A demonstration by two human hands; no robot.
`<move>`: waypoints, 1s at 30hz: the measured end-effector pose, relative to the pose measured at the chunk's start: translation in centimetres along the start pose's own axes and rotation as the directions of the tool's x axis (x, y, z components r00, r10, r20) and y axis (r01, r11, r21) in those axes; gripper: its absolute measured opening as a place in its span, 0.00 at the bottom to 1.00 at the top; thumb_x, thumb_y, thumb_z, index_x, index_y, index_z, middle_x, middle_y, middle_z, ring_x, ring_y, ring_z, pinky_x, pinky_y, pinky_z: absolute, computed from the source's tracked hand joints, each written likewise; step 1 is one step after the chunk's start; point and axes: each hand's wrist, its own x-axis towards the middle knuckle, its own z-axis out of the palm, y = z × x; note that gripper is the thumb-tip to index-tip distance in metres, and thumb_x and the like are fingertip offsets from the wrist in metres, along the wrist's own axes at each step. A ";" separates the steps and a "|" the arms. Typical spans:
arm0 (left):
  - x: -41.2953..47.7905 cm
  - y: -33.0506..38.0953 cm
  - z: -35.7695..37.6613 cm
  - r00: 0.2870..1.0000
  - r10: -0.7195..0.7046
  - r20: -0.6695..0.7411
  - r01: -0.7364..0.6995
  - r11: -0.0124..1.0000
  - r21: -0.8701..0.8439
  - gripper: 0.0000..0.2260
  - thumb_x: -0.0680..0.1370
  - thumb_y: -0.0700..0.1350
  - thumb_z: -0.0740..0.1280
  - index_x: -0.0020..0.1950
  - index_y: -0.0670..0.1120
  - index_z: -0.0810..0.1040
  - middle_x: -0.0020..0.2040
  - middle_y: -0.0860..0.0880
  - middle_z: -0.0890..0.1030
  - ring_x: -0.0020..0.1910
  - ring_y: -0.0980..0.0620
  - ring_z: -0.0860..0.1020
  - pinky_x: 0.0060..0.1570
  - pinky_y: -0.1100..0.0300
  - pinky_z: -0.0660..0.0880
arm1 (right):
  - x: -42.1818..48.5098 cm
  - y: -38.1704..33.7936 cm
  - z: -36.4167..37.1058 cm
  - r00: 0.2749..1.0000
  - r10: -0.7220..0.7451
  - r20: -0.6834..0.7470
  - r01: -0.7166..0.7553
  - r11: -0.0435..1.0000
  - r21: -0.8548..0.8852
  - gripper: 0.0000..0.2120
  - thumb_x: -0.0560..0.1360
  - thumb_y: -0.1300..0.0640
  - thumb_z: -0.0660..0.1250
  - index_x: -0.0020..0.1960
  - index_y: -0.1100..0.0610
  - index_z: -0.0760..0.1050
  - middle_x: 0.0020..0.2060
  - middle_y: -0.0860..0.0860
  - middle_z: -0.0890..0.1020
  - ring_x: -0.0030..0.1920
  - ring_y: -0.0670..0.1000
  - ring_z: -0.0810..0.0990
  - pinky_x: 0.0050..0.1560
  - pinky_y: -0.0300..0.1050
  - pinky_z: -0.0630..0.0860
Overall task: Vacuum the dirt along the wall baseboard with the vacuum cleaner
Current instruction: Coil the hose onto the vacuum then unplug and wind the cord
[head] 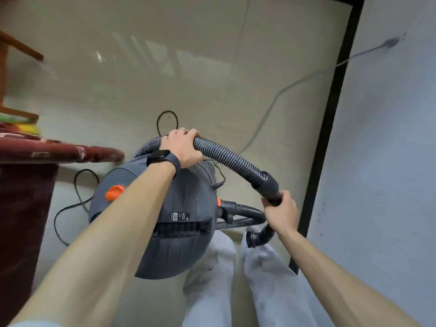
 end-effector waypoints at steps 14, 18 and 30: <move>0.8 -0.9 1.9 0.993 -0.098 0.072 0.091 0.990 0.104 0.23 0.65 0.49 0.60 0.60 0.58 0.75 0.70 0.48 0.70 0.75 0.42 0.57 0.71 0.41 0.61 | 2.3 2.7 6.6 0.854 0.009 0.520 -0.046 0.997 0.057 0.15 0.75 0.53 0.70 0.60 0.47 0.74 0.54 0.48 0.83 0.58 0.53 0.81 0.56 0.48 0.75; 1.2 1.1 2.9 0.981 -0.091 0.171 0.055 0.977 0.208 0.27 0.65 0.54 0.56 0.64 0.63 0.73 0.75 0.51 0.66 0.77 0.46 0.55 0.73 0.38 0.55 | 2.7 3.9 6.3 0.839 0.005 0.545 -0.067 0.993 0.094 0.24 0.72 0.65 0.70 0.66 0.51 0.76 0.58 0.53 0.83 0.61 0.55 0.80 0.63 0.51 0.76; 0.0 5.4 5.5 0.969 0.043 0.243 -0.153 0.878 0.454 0.22 0.69 0.58 0.64 0.62 0.56 0.70 0.68 0.46 0.72 0.69 0.40 0.64 0.68 0.41 0.59 | 3.9 1.0 4.4 0.836 -0.238 0.494 0.304 0.951 -0.056 0.21 0.69 0.49 0.76 0.60 0.41 0.76 0.51 0.46 0.73 0.53 0.49 0.72 0.60 0.42 0.70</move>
